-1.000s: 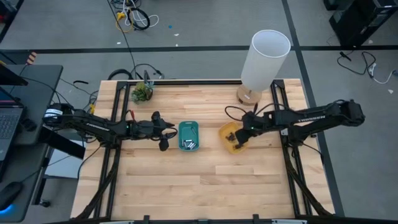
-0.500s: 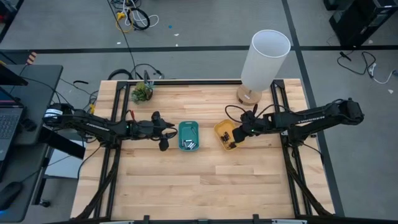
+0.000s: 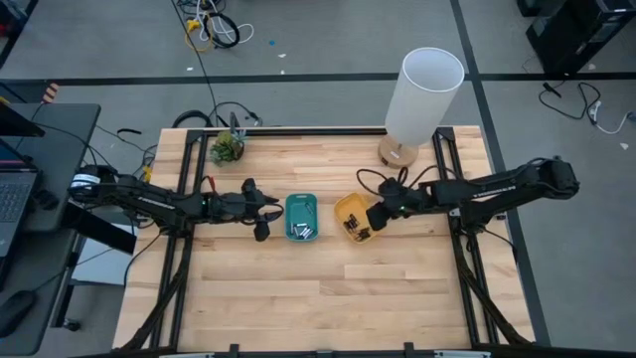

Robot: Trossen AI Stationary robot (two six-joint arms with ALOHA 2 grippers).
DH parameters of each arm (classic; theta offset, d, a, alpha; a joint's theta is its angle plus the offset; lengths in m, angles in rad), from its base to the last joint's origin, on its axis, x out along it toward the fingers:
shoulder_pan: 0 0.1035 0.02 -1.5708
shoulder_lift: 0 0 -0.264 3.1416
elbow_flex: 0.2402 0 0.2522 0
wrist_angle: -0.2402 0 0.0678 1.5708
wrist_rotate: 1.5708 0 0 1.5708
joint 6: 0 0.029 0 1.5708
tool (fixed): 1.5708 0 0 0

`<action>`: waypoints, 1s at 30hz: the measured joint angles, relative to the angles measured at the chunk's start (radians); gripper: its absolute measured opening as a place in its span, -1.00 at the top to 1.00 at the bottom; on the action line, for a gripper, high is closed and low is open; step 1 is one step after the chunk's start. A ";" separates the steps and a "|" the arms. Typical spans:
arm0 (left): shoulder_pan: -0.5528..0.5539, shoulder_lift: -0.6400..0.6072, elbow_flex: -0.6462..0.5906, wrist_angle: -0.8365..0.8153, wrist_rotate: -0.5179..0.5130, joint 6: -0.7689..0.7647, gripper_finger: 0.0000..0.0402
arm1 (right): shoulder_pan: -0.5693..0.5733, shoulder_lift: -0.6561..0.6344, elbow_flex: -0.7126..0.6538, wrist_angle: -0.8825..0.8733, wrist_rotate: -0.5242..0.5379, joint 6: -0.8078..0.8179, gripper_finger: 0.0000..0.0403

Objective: Sort batteries
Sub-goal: Move the yellow bin to the center of the table

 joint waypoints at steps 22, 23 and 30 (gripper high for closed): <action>0.000 0.000 0.000 -0.065 0.001 -0.051 0.02 | 0.113 -0.138 -0.090 -0.283 -0.003 0.079 0.63; 0.000 0.000 0.000 -0.074 0.000 -0.051 0.02 | 0.128 -0.127 -0.104 -0.270 0.001 0.096 0.64; 0.000 0.000 0.000 -0.095 -0.005 -0.051 0.02 | 0.212 -0.040 -0.151 -0.091 0.026 0.176 0.72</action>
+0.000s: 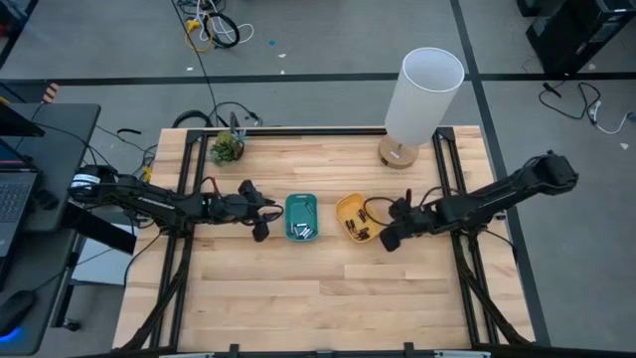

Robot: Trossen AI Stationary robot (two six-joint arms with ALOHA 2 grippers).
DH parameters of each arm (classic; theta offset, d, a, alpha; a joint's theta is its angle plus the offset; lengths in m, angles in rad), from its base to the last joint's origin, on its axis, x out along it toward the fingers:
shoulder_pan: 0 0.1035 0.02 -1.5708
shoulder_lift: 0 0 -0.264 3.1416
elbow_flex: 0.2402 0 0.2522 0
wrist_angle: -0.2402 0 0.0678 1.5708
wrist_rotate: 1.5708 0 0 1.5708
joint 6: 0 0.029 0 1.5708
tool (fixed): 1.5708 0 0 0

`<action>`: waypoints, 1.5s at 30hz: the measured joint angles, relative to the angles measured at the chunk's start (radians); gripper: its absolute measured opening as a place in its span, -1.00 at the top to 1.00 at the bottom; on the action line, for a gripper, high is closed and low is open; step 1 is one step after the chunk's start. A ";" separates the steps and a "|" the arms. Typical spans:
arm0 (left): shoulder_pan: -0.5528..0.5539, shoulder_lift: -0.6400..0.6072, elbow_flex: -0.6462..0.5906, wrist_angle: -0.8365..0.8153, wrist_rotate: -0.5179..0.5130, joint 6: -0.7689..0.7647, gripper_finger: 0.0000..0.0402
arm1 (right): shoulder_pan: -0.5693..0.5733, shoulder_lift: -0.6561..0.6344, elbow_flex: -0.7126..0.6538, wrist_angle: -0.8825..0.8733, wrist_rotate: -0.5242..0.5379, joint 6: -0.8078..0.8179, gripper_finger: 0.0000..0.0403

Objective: Sort batteries
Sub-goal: Move the yellow bin to the center of the table, then adjust the bins

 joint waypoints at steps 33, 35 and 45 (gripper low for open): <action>0.002 0.242 -0.005 0.231 0.010 -0.027 0.02 | 0.013 0.012 -0.004 0.288 0.151 -0.298 1.00; 0.002 0.268 0.000 0.261 0.017 -0.025 0.02 | -0.002 0.012 -0.005 0.196 0.213 -0.251 1.00; 0.002 0.396 0.036 0.385 0.023 -0.005 0.02 | -0.111 0.181 -0.005 0.402 0.202 -0.363 1.00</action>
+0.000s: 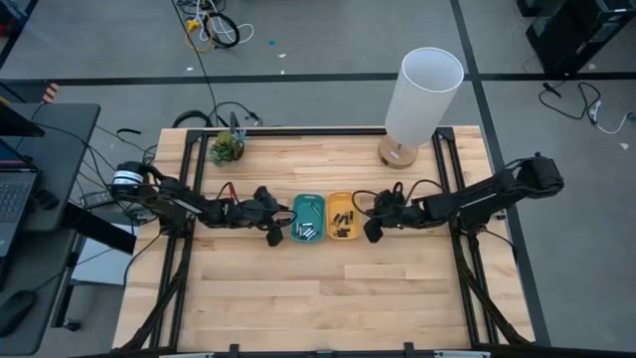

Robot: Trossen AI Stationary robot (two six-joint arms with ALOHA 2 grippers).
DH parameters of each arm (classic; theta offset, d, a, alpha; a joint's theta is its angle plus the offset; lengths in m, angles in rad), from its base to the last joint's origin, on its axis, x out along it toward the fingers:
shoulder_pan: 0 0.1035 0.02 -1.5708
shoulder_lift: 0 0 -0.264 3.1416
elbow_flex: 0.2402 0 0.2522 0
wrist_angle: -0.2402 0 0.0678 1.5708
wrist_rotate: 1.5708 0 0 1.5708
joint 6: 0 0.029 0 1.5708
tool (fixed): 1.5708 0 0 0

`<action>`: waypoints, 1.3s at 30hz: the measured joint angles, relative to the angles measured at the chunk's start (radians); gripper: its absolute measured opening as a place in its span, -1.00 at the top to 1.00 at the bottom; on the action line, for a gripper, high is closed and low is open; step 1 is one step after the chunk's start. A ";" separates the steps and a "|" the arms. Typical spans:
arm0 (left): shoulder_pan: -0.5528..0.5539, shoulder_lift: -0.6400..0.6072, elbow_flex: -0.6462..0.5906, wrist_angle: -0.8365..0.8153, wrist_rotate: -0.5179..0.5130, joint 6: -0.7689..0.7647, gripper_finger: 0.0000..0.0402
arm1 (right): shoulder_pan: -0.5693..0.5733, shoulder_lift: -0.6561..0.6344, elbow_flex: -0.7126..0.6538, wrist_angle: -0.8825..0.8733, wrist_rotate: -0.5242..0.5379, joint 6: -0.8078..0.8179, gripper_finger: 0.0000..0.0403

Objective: Sort batteries
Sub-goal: Adjust the bins

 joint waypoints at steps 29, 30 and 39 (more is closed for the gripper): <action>0.000 0.039 0.045 -0.022 0.046 -0.023 0.02 | 0.005 0.138 0.000 0.174 -0.106 -0.075 1.00; 0.000 0.039 0.045 -0.020 0.045 -0.023 0.02 | 0.003 0.138 0.000 0.165 -0.099 -0.079 1.00; 0.001 0.039 0.045 -0.020 0.028 -0.019 0.02 | -0.118 0.140 0.000 0.178 0.023 -0.218 1.00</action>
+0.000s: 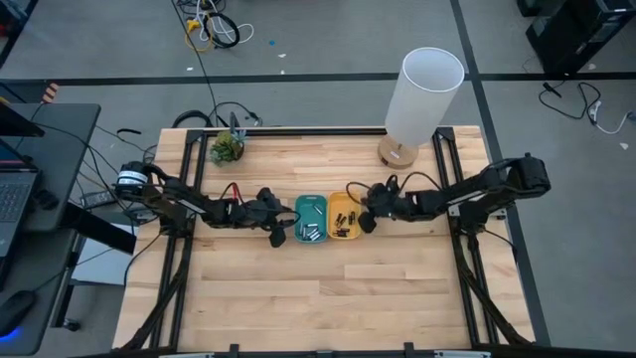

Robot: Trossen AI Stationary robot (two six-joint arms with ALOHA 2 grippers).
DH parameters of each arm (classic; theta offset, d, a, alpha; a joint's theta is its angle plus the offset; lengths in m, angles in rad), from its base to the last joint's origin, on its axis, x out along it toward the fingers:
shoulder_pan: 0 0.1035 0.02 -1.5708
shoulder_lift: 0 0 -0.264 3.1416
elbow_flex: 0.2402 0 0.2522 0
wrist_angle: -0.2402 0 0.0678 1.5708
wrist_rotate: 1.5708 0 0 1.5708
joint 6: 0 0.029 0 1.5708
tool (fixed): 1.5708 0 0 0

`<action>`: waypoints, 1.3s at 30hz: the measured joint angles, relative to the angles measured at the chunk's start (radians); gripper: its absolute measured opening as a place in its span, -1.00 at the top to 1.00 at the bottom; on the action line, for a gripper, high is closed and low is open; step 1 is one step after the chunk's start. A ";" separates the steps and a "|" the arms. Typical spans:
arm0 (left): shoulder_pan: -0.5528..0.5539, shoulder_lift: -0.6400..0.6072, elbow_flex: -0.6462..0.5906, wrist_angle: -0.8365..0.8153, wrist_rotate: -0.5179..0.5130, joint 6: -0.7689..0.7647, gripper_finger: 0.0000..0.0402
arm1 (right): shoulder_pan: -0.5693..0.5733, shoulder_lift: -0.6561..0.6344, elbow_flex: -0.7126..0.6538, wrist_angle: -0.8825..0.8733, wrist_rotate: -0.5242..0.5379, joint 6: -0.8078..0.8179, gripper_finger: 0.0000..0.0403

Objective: Sort batteries
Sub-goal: Adjust the bins, then return to Home Position

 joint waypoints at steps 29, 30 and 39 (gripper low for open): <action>0.000 -0.007 0.000 -0.014 -0.036 -0.005 0.02 | -0.074 -0.014 0.000 0.112 -0.095 -0.179 1.00; 0.000 -0.015 0.000 -0.013 -0.036 -0.005 0.02 | -0.074 -0.019 0.000 0.112 -0.095 -0.183 1.00; 0.000 -0.219 -0.001 -0.231 -0.032 0.022 0.02 | -0.074 -0.137 0.000 0.080 -0.069 -0.222 1.00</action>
